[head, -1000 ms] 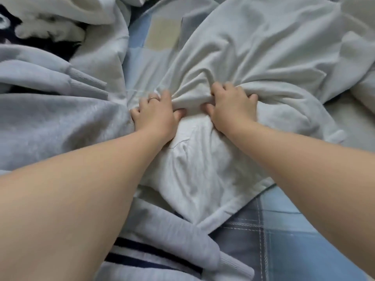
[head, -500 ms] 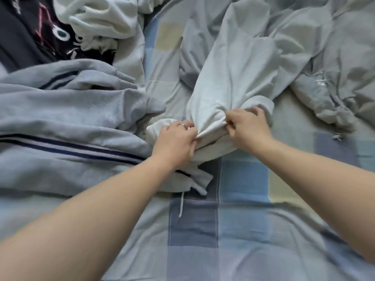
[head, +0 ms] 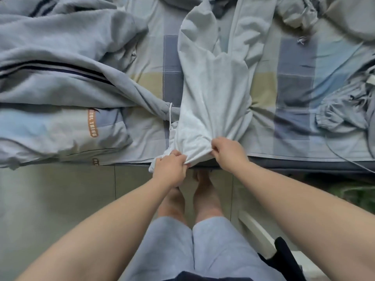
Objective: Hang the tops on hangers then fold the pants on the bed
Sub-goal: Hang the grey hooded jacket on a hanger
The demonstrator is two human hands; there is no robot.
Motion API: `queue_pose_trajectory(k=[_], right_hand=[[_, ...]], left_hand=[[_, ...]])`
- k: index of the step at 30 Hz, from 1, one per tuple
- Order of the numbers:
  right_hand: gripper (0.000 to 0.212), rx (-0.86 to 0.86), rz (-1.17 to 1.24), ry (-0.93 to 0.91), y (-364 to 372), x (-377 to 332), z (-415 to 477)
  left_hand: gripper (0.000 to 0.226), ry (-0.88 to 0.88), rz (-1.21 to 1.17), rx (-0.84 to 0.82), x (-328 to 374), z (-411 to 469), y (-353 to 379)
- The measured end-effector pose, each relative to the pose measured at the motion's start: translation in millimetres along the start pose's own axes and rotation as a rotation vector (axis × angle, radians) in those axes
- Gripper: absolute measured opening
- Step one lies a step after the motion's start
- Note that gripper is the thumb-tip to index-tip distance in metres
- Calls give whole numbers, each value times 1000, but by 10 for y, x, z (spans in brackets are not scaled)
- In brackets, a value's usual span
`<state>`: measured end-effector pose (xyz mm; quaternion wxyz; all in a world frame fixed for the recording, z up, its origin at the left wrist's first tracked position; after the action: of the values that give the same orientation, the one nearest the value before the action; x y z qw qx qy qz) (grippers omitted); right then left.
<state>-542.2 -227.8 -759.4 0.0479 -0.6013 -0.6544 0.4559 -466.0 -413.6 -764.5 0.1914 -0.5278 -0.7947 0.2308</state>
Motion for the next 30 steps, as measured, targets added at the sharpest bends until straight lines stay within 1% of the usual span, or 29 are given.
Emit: queue_pose_trajectory(k=[2,4,6,8,10,13,16,18,21,23,25,27,28,30], right_hand=[[13,-51,-1,12,116,-22,-52],[12,-94,51,44,125,-25,-27],[18,-99,152,88,27,21,54],[35,-44,223,126,-191,127,181],[46,39,246,146,-492,268,367],[55,131,237,154,-916,514,719],[61,161,179,134,-1253,767,1187],[63,190,129,129,-1419,941,1553],[67,269,50,118,-1605,1196,2158],[71,350,38,100,-1671,1322,2548],[75,418,89,76,-1659,1394,2893],[78,444,210,55,-1575,1435,3191],[78,445,322,60,-1513,1458,3305],[70,456,570,105,-1377,1504,3424]], left_hand=[[21,-29,15,-45,-38,-39,93],[19,-83,6,-65,-75,-14,81],[22,-135,-46,-64,-91,72,-10],[31,-142,-96,-46,-38,217,-177],[42,-129,-121,1,85,425,-414],[55,-87,-146,111,357,851,-828],[63,-24,-198,205,655,1422,-1223],[70,-41,-305,228,814,1866,-1438],[85,-161,-575,238,957,2604,-1719],[90,-211,-730,252,1018,3063,-1875],[87,-223,-838,280,1044,3419,-1971],[76,-226,-899,331,1026,3679,-1994],[64,-224,-928,336,997,3763,-1975],[33,-171,-1004,263,954,3828,-1893]])
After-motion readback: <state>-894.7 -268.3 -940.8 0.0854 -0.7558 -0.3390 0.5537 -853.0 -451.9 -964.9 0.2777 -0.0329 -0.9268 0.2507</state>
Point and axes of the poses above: each hand's wrist, its own z-axis towards the middle knuckle, its own y-axis out of the palm, x = y × z, the point moved 3 cm from there along z, towards the middle knuckle, and after that the axes turned 14 degrees about -y, right-handed, at the moved point
